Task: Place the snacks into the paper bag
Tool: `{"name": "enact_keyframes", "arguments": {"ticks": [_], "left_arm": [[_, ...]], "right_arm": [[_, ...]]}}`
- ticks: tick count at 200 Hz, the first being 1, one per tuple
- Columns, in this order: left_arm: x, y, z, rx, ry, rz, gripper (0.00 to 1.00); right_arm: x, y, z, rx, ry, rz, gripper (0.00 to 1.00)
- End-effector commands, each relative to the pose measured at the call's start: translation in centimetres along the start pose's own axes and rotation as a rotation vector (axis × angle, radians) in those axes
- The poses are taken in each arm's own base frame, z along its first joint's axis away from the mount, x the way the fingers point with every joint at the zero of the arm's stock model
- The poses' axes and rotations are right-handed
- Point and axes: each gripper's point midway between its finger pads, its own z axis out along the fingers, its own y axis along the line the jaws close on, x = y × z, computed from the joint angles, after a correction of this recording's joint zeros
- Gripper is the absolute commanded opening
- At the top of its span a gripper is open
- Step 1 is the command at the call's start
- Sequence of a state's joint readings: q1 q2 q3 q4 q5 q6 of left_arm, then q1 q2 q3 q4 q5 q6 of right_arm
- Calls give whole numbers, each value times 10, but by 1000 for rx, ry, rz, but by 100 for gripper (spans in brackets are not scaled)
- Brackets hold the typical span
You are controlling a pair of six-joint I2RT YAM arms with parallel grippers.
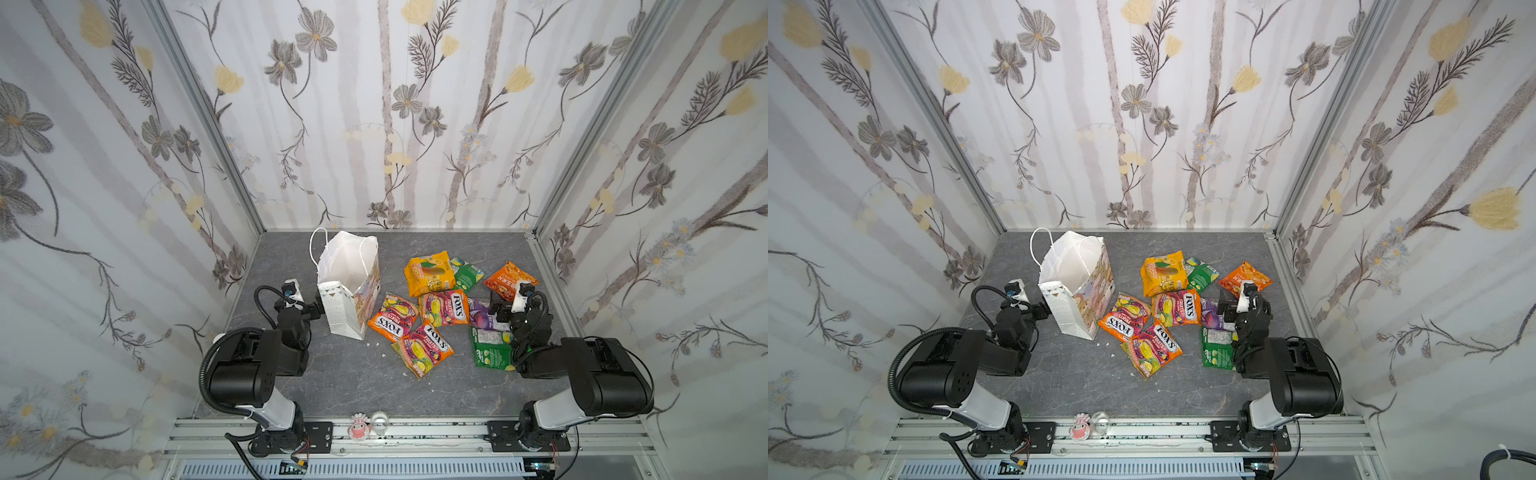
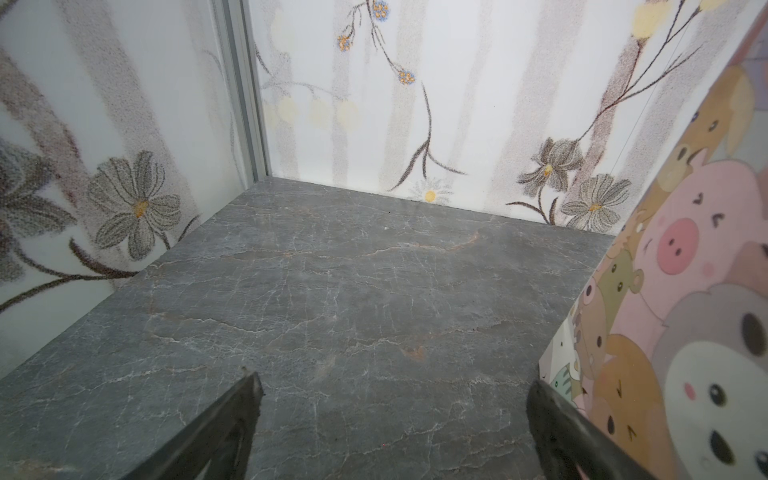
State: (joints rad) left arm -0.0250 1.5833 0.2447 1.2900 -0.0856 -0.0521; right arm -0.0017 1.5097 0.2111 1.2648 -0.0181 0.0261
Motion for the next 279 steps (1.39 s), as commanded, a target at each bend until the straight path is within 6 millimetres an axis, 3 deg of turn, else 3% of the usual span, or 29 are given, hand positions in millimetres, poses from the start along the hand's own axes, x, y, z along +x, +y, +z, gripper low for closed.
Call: {"name": "enact_keyframes", "arguments": {"ticks": [1, 44, 75, 91, 112, 138, 163, 204, 224, 255, 279], "left_arm": [[-14, 8, 3, -49, -30, -23, 100], [-34, 13, -7, -84, -31, -59, 100], [-75, 22, -15, -163, 8, -144, 100], [-96, 19, -18, -174, 79, -209, 100], [-124, 1, -24, -108, 178, -255, 100], [-161, -20, -45, -5, 226, -248, 100], [-183, -20, -67, 5, 236, -205, 100], [-194, -60, -68, 233, 261, -187, 100], [-193, -79, -62, 341, 308, -168, 100], [-186, -85, -53, 374, 362, -158, 100], [-185, -93, -53, 426, 341, -161, 100]], "right_arm": [[-10, -13, 2, 78, -15, 28, 100], [-20, -12, 2, 106, -17, 7, 99], [-45, 4, 3, 91, 17, -10, 100], [-62, 25, 3, 1, 59, 61, 100], [-76, 57, -5, -95, 134, 137, 98], [-90, 110, -31, -261, 165, 175, 97], [-96, 148, -57, -383, 247, 199, 95], [-108, 181, -87, -484, 294, 203, 92], [-105, 194, -97, -524, 338, 195, 92], [-87, 200, -103, -560, 371, 181, 92], [-83, 201, -103, -563, 375, 191, 91]]}}
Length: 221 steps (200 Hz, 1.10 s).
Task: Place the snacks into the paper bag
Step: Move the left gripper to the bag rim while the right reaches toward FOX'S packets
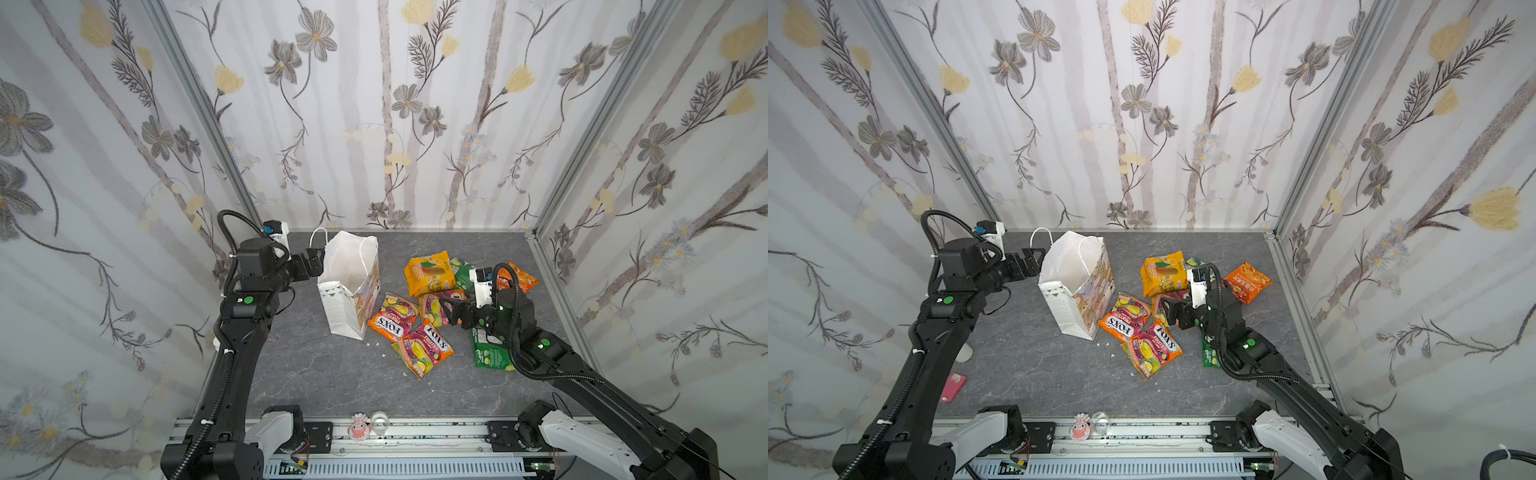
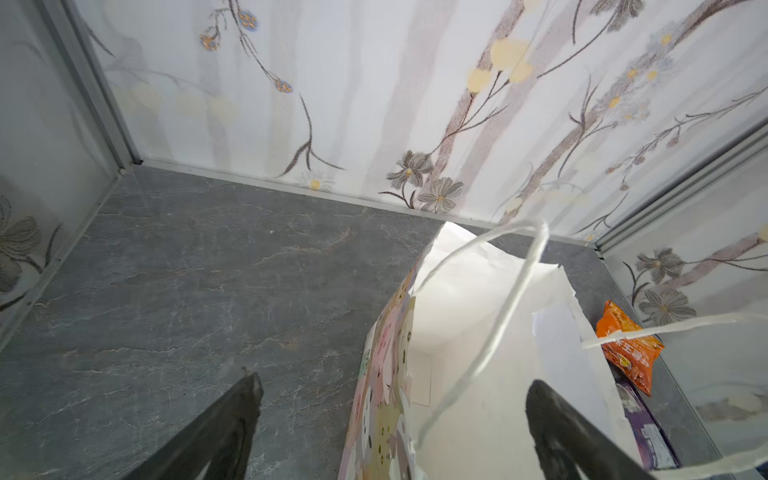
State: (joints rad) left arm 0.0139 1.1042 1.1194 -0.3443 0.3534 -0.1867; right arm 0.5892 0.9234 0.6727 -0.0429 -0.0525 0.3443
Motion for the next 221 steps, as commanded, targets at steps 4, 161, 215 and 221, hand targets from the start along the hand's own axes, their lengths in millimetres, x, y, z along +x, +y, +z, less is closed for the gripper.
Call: {"name": "enact_keyframes", "arguments": {"ticks": [4, 161, 215, 221], "left_arm": [[4, -14, 3, 92, -2, 31, 100], [27, -18, 10, 160, 12, 20, 33], [33, -13, 2, 117, 9, -40, 6], [34, -14, 0, 120, 4, -46, 4]], "right_arm": [[2, 2, 1, -15, 4, 20, 91], [7, -15, 8, 92, 44, 71, 91], [10, -24, 6, 138, 48, 52, 92], [10, -25, 6, 143, 48, 49, 92]]}}
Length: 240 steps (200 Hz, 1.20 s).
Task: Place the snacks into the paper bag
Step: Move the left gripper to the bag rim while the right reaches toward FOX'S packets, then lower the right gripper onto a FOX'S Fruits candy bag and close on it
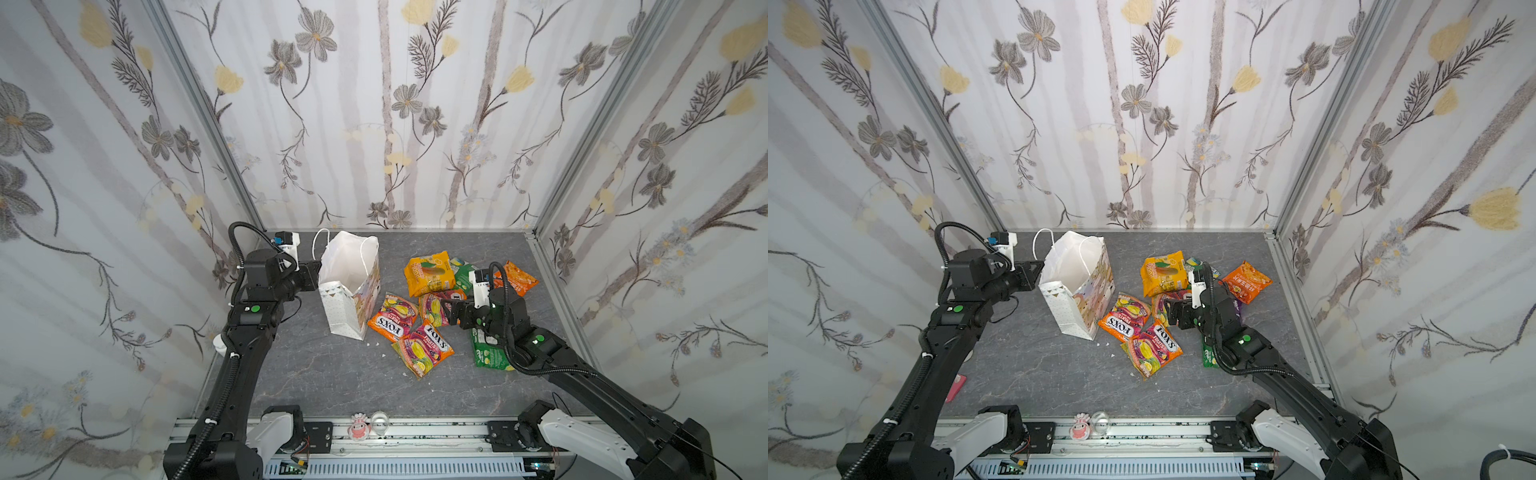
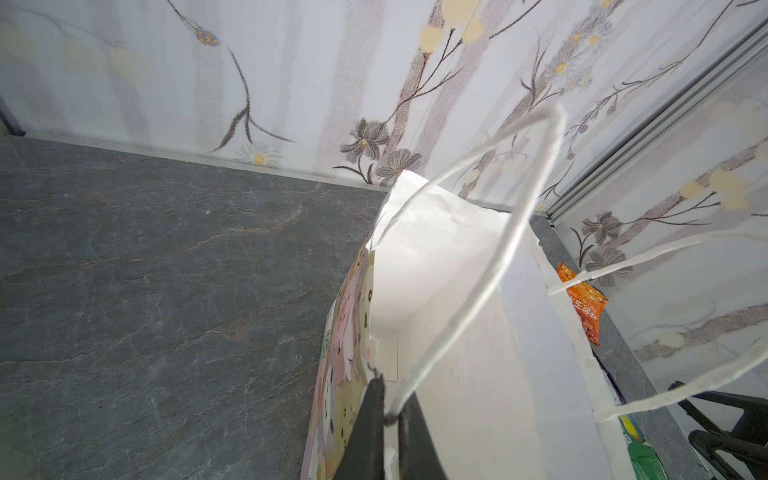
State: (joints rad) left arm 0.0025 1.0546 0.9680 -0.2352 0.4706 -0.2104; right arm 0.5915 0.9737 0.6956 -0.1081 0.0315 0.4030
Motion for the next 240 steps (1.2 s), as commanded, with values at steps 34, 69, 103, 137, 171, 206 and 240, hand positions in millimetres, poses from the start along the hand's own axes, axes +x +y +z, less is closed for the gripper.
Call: {"name": "enact_keyframes", "arguments": {"ticks": [34, 69, 103, 137, 171, 206, 240], "left_arm": [[0, -9, -20, 14, -58, -45, 0], [8, 2, -20, -37, -57, -33, 0], [16, 8, -15, -46, -51, -34, 1], [15, 9, -16, -53, -66, -16, 1], [15, 12, -20, -80, -77, 8, 1], [6, 8, -25, -81, -103, 34, 21], [-9, 5, -30, -92, -130, 49, 59]], "right_arm": [[-5, -9, -3, 58, -12, -30, 92], [1, -18, 3, 111, 19, -46, 92], [18, -28, 13, 158, 103, -54, 94], [37, -35, 21, 188, 181, -52, 94], [63, -33, 24, 156, 289, -46, 89], [103, -27, 26, 98, 454, -46, 88], [129, -24, 29, 76, 528, -71, 87]]}}
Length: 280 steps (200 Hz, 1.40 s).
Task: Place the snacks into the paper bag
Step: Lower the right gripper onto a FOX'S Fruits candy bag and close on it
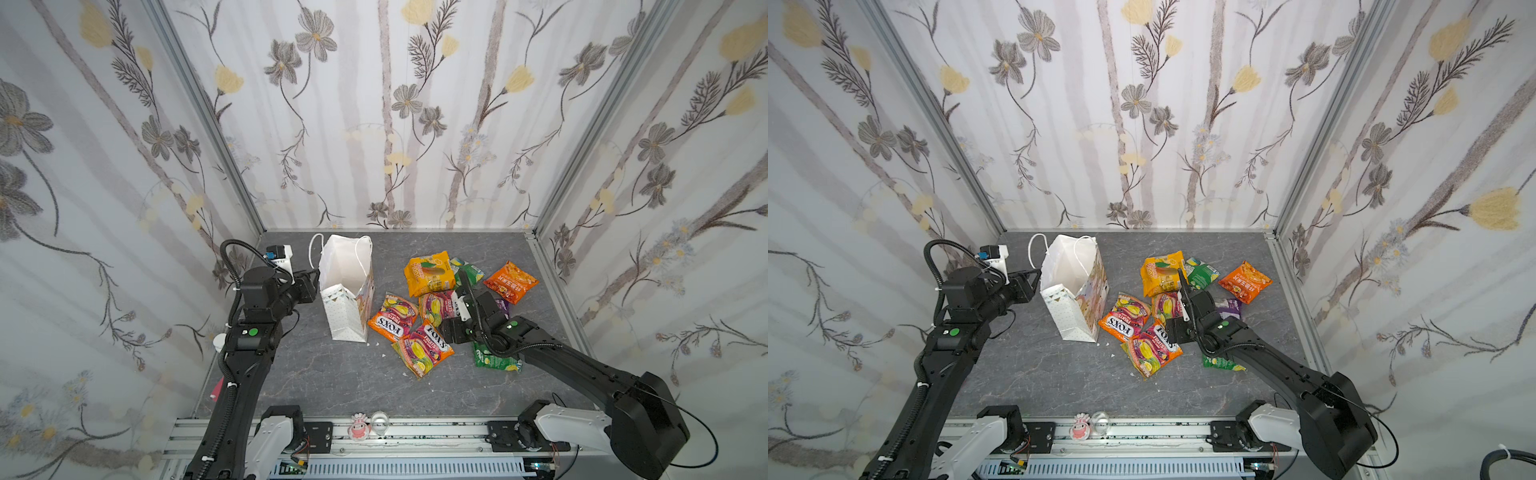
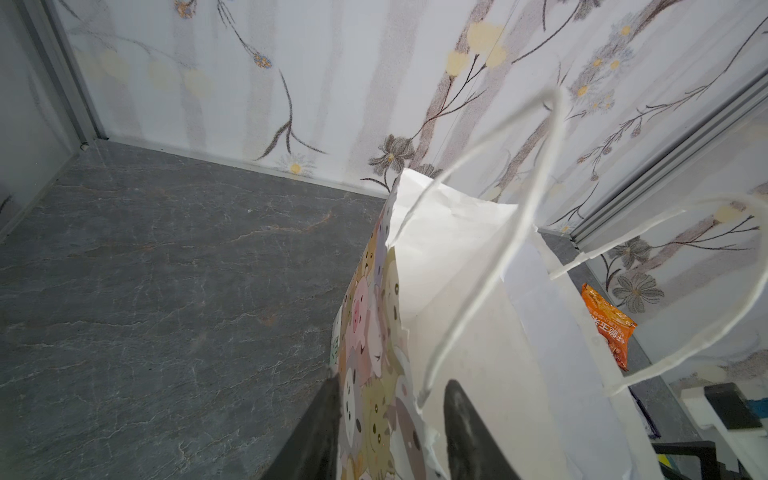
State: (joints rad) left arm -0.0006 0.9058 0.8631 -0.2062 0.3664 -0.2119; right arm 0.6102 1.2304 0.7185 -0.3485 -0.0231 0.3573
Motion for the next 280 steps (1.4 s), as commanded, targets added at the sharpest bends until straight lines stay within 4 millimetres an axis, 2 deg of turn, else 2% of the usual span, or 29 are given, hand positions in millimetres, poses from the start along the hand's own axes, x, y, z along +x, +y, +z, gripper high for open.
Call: {"name": "enact_keyframes", "arguments": {"ticks": [1, 20, 52, 84, 125, 199, 243, 280], "left_arm": [[-15, -1, -3, -13, -39, 23, 59], [-25, -4, -5, -14, -56, 33, 70], [-39, -7, -5, -13, -85, 31, 80], [-45, -8, -2, -6, -100, 20, 100], [-33, -1, 2, -20, -92, 31, 100], [-22, 1, -2, -20, -88, 49, 100], [-23, -4, -3, 6, -96, 53, 100], [-25, -2, -5, -7, -111, 52, 100]], "right_arm": [[17, 6, 6, -34, 60, -23, 87], [18, 8, 11, -45, 53, -29, 85], [15, 12, 18, -63, 28, -52, 84], [12, 11, 28, -49, 15, -87, 82], [11, 18, 41, -87, 13, -99, 80], [18, 22, 59, -117, 35, -113, 72], [22, 26, 62, -149, 36, -92, 59], [23, 25, 60, -158, 24, -75, 41]]}}
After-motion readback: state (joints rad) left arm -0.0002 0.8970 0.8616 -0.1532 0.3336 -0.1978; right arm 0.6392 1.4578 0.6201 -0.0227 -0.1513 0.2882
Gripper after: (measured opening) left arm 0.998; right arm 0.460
